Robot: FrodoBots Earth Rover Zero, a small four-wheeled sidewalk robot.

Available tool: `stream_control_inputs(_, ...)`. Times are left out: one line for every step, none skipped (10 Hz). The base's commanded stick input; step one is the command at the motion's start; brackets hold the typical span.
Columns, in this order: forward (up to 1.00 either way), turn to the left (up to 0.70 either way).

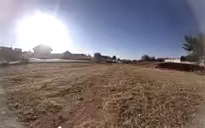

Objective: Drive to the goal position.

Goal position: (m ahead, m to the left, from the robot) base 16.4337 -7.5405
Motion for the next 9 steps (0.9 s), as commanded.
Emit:
stream_control_inputs(0.5,0.0)
stream_control_inputs(0.5,0.0)
stream_control_inputs(0.5,-0.12)
stream_control_inputs(0.5,-0.25)
stream_control_inputs(0.5,-0.38)
stream_control_inputs(0.5,-0.47)
stream_control_inputs(0.5,-0.06)
stream_control_inputs(0.5,0.0)
stream_control_inputs(0.5,0.0)
